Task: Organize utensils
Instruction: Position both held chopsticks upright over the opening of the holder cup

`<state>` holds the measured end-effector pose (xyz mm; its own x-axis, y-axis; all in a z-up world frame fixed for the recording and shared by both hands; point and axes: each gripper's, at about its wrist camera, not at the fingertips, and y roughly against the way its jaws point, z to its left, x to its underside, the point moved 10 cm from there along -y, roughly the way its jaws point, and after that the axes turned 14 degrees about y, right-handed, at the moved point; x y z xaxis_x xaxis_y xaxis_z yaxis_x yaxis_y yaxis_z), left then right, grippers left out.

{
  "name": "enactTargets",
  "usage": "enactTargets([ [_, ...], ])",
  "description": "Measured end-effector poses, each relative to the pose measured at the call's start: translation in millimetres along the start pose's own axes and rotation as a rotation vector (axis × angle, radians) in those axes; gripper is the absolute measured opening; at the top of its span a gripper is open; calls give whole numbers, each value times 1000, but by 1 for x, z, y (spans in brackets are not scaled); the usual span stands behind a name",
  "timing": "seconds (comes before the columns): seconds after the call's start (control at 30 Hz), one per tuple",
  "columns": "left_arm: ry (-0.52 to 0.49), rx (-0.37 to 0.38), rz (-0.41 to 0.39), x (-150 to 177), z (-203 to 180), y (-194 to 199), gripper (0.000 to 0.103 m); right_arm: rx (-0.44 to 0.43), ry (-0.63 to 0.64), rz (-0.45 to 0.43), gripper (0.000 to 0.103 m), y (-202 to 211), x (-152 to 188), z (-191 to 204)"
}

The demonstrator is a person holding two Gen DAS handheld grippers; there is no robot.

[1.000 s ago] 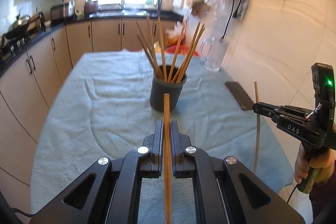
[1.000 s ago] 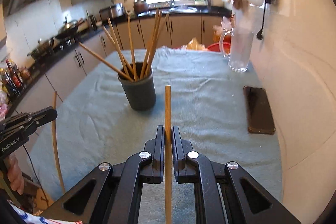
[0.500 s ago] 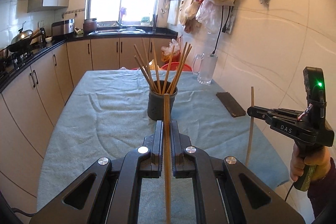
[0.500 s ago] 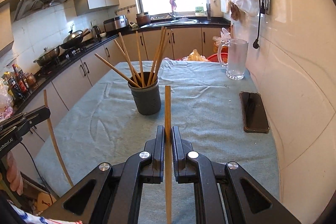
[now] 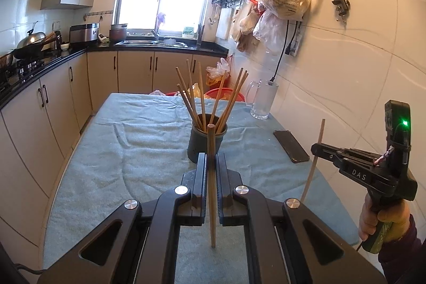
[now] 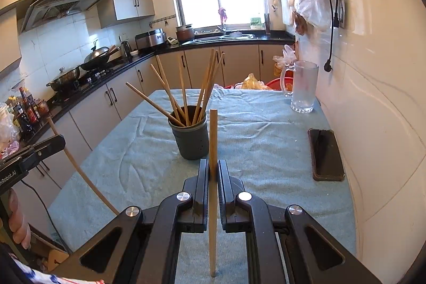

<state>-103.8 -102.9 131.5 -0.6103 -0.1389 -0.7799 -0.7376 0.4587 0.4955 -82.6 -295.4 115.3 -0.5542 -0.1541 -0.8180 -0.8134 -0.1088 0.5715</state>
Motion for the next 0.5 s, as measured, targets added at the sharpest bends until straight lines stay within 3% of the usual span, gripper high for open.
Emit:
enactTargets([
  [0.5,-80,-178,-51,-15,15,-16,6,14,2,-28,7,-1,-9,-4],
])
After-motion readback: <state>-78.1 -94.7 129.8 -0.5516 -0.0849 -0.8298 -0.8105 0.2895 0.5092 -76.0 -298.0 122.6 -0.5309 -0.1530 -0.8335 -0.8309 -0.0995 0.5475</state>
